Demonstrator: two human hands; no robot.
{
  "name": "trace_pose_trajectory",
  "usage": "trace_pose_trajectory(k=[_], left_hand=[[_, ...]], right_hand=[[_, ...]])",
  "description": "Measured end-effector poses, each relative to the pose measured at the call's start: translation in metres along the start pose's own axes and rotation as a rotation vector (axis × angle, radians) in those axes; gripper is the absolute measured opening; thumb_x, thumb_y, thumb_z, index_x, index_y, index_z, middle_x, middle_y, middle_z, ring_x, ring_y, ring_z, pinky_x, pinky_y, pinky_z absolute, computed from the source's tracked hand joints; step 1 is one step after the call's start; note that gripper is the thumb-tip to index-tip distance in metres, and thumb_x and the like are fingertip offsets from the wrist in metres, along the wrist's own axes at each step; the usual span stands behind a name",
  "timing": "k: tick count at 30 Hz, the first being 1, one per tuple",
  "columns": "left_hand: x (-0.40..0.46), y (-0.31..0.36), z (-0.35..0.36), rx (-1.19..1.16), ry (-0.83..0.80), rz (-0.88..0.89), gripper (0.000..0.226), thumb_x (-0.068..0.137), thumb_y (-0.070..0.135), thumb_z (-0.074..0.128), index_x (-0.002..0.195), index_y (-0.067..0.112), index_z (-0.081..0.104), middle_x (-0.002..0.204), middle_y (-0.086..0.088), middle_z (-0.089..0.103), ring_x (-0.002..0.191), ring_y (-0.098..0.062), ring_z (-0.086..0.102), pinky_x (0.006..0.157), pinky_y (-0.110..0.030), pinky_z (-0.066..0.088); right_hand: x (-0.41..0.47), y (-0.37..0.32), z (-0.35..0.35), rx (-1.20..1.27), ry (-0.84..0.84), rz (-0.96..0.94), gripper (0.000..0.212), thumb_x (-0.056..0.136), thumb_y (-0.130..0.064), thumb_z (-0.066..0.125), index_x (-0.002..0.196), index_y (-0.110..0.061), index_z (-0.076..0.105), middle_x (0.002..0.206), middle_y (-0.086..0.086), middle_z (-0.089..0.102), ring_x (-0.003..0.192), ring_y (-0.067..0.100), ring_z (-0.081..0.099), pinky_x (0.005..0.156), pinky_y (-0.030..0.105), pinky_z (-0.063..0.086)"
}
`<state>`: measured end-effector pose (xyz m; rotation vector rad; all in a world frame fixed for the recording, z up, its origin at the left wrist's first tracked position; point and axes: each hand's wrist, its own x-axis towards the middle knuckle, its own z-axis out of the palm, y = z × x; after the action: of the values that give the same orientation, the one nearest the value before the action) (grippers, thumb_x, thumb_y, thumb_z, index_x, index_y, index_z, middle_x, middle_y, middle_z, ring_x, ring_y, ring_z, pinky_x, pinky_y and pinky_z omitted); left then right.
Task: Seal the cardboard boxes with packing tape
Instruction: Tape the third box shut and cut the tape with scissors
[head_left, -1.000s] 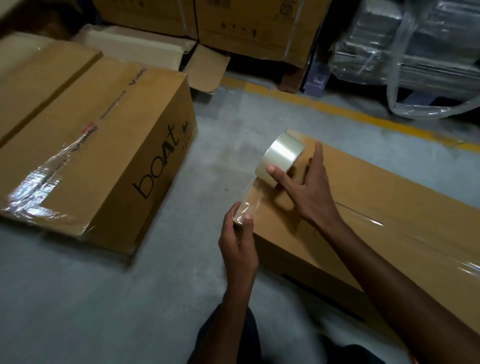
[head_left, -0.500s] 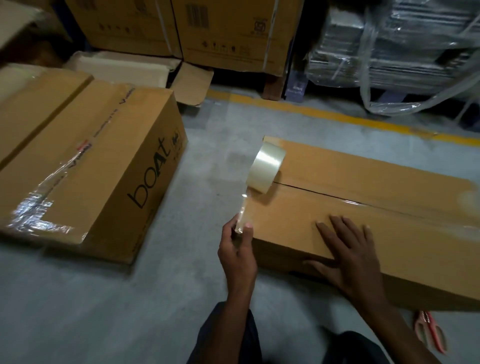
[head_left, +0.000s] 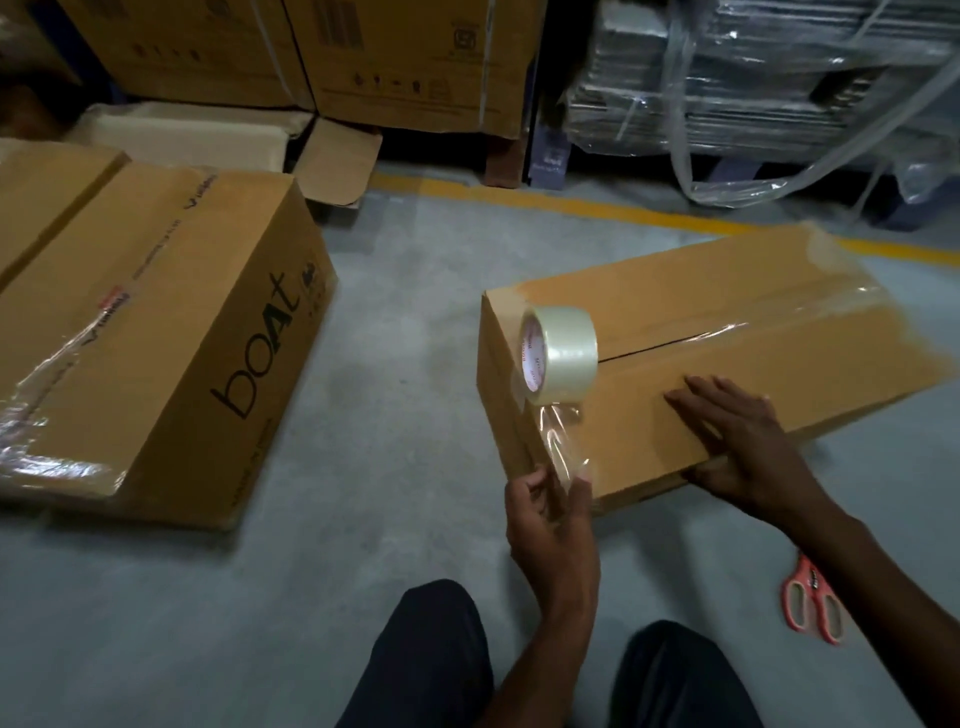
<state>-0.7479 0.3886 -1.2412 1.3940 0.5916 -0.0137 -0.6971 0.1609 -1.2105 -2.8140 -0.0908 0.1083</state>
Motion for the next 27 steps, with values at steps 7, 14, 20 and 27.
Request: trace_pose_trajectory(k=[7, 14, 20, 27], left_hand=[[0.005, 0.023, 0.006, 0.108, -0.154, 0.132, 0.009, 0.084, 0.026, 0.068, 0.09, 0.02, 0.066, 0.08, 0.012, 0.069, 0.073, -0.001, 0.066, 0.063, -0.019, 0.05], [0.107, 0.11, 0.012, 0.651, -0.59, 0.768, 0.077, 0.067, 0.044, 0.076, 0.138, 0.045, 0.046, 0.137, 0.008, 0.054, 0.124, -0.018, 0.052, 0.103, -0.041, 0.039], [0.127, 0.121, 0.047, 0.814, -0.934, 0.681, 0.052, 0.075, 0.011, 0.055, 0.122, 0.026, 0.07, 0.113, 0.007, 0.073, 0.111, -0.015, 0.065, 0.095, -0.044, 0.053], [0.148, 0.116, 0.04, 0.589, -0.766, 0.63, 0.045, 0.088, -0.006, 0.052, 0.126, 0.01, 0.072, 0.123, 0.0, 0.073, 0.122, -0.014, 0.064, 0.106, -0.036, 0.051]], right_hand=[[-0.028, -0.038, 0.005, 0.407, -0.025, 0.033, 0.088, 0.064, -0.044, 0.065, 0.149, -0.034, 0.042, 0.166, -0.002, 0.025, 0.152, 0.012, 0.019, 0.126, 0.055, 0.01], [-0.032, -0.061, 0.028, 0.52, 0.224, 0.051, 0.038, 0.09, -0.029, 0.057, 0.127, -0.021, 0.063, 0.137, -0.007, 0.056, 0.132, 0.022, 0.048, 0.116, 0.064, 0.024], [-0.027, -0.061, 0.04, 0.481, 0.245, 0.104, 0.048, 0.094, -0.048, 0.051, 0.136, -0.026, 0.059, 0.146, -0.005, 0.053, 0.144, 0.025, 0.04, 0.116, 0.066, 0.02], [-0.01, -0.071, 0.044, 0.357, 0.301, 0.166, 0.058, 0.097, -0.058, 0.053, 0.144, -0.024, 0.052, 0.145, -0.005, 0.053, 0.136, 0.018, 0.046, 0.113, 0.057, 0.034]])
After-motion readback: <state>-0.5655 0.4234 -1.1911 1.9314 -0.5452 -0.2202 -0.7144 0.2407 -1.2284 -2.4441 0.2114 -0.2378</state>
